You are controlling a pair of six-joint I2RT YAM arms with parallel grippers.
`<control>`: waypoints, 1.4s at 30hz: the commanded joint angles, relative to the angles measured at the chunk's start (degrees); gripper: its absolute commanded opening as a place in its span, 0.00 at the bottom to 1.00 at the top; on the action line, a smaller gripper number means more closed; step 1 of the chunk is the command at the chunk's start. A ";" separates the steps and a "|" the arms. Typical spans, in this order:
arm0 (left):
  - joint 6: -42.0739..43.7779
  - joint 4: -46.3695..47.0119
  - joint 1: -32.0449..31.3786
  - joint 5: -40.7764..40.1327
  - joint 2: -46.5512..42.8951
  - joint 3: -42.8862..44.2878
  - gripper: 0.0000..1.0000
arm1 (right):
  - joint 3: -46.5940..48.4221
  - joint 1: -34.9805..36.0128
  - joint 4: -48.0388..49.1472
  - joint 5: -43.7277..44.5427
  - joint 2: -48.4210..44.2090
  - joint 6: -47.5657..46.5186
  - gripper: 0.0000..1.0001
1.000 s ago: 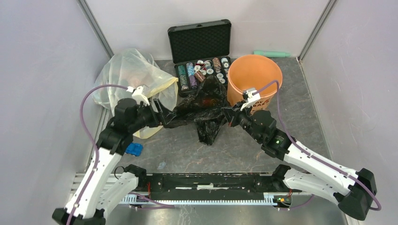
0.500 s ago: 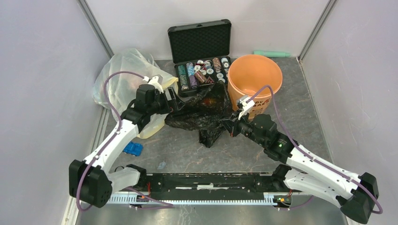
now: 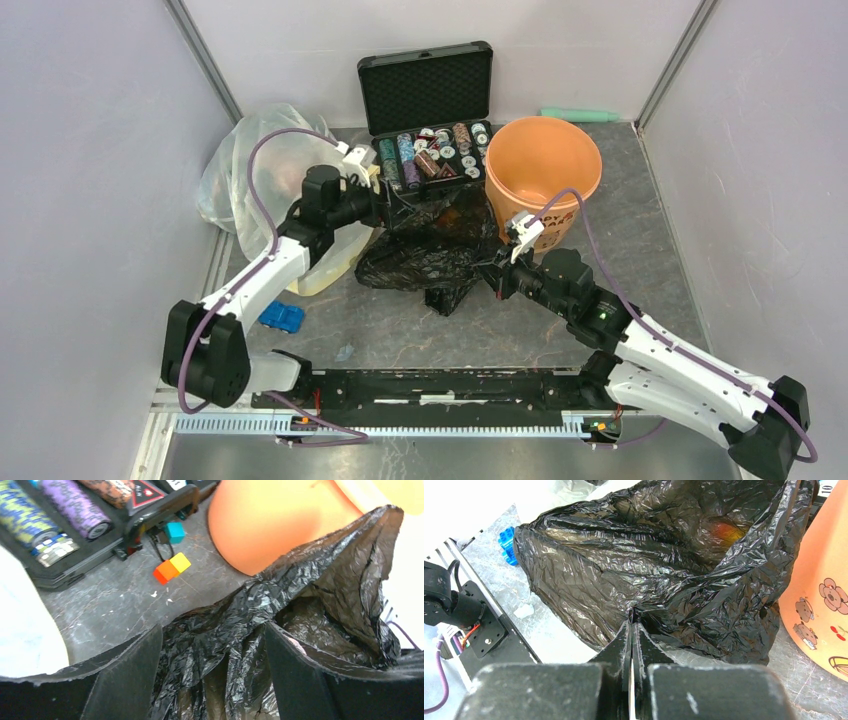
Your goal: Put the trash bags into the trash bin
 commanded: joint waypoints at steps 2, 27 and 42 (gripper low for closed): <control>7.88 4.04 -3.52 4.94 0.18 0.11 0.79 | 1.61 -0.17 0.04 -0.33 -0.84 -1.07 0.00; 12.94 -14.89 -6.93 -14.37 8.44 9.07 0.03 | 2.39 -0.21 -1.43 3.66 -0.61 -0.10 0.00; -0.01 -56.22 -5.69 -12.52 9.11 89.06 0.02 | 74.09 -0.21 -16.88 0.15 21.23 -5.30 0.00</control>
